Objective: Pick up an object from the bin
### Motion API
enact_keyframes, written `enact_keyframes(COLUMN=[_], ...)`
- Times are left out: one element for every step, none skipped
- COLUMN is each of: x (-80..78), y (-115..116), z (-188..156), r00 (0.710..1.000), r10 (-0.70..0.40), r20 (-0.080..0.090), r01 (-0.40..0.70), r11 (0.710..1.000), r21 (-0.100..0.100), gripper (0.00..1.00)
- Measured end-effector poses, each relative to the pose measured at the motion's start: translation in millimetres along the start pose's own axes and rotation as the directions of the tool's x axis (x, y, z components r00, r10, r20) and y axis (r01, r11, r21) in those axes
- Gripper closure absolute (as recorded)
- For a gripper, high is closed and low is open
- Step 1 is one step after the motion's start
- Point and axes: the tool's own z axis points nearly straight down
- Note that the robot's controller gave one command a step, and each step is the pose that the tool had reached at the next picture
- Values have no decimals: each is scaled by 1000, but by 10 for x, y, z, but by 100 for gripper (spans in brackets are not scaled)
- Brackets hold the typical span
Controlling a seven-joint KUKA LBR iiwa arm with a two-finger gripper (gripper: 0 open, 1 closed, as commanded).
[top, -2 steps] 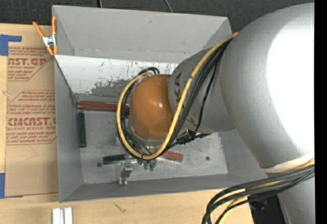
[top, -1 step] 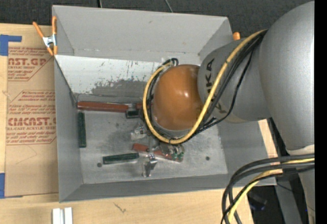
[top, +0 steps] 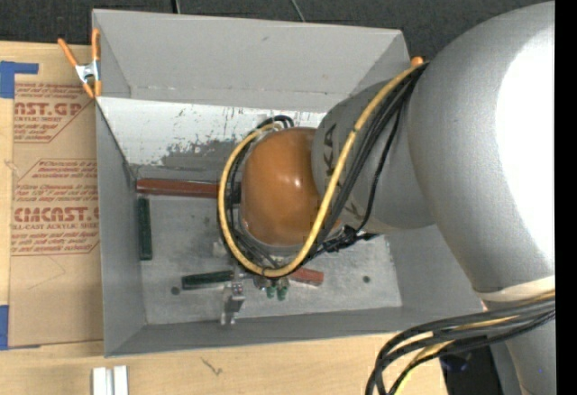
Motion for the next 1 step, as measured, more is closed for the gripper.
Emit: enact_keyframes(x=[-313], y=[-769], z=[281], r00=[992], r10=[-122], r20=[9], r01=[122], r11=[992], r21=[-4], gripper=[0])
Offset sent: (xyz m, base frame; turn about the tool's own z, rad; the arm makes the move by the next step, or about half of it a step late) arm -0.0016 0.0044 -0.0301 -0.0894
